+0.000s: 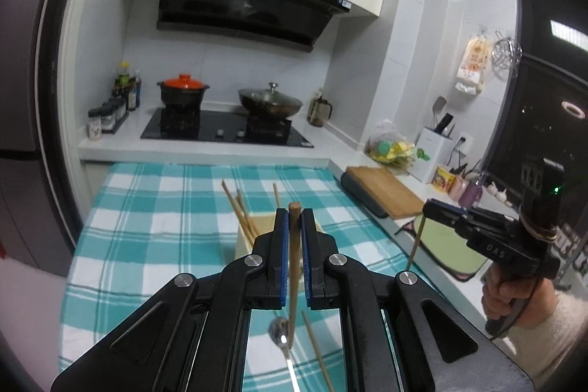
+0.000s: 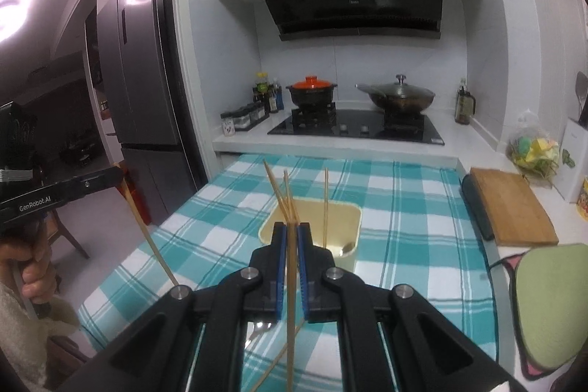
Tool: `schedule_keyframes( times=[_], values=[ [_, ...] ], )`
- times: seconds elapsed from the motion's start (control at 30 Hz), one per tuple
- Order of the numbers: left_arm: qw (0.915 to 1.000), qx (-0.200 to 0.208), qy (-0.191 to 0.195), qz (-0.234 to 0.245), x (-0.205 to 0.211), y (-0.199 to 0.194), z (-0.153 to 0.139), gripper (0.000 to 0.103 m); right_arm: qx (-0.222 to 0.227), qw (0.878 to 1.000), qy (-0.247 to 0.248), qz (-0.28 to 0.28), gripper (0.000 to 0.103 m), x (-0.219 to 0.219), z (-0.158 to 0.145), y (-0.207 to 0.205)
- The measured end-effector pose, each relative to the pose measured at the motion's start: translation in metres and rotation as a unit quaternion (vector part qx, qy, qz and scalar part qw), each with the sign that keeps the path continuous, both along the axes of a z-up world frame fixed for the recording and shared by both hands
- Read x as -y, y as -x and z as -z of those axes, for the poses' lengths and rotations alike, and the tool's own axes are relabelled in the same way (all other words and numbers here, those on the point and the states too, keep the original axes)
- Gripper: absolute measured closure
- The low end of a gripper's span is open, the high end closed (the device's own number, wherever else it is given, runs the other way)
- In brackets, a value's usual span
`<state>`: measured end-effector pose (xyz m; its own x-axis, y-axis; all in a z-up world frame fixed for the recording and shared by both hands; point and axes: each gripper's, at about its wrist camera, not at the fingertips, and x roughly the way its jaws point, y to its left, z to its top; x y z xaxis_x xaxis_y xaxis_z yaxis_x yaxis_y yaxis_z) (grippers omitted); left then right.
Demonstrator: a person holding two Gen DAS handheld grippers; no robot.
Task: Organize utensils
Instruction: 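Lift both held chopsticks over the cream box and open both tools, then move both tools back toward the spoon and last chopstick on the cloth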
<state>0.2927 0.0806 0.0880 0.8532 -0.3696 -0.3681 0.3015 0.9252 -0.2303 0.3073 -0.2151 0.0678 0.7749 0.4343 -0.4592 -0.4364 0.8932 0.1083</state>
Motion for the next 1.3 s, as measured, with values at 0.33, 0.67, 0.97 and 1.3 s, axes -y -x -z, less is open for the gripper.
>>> schedule_keyframes(
  times=[0.33,0.67,0.97,1.3],
  values=[
    [0.9967,0.066,-0.007,-0.046,0.020,-0.094,-0.037,0.098,0.116,0.991,-0.059,0.008,0.097,-0.015,-0.057,-0.088],
    [0.9946,-0.099,-0.008,-0.030,0.049,-0.202,0.077,0.098,0.005,0.999,-0.020,0.031,0.097,-0.025,0.035,-0.193],
    [0.9897,-0.127,-0.057,-0.033,0.060,-0.197,0.104,0.031,-0.064,0.995,-0.038,0.069,0.068,-0.015,0.080,-0.220],
    [0.9601,-0.199,-0.196,0.012,0.021,-0.058,0.163,0.017,-0.070,0.995,0.052,0.045,0.059,0.013,0.078,-0.114]
  ],
)
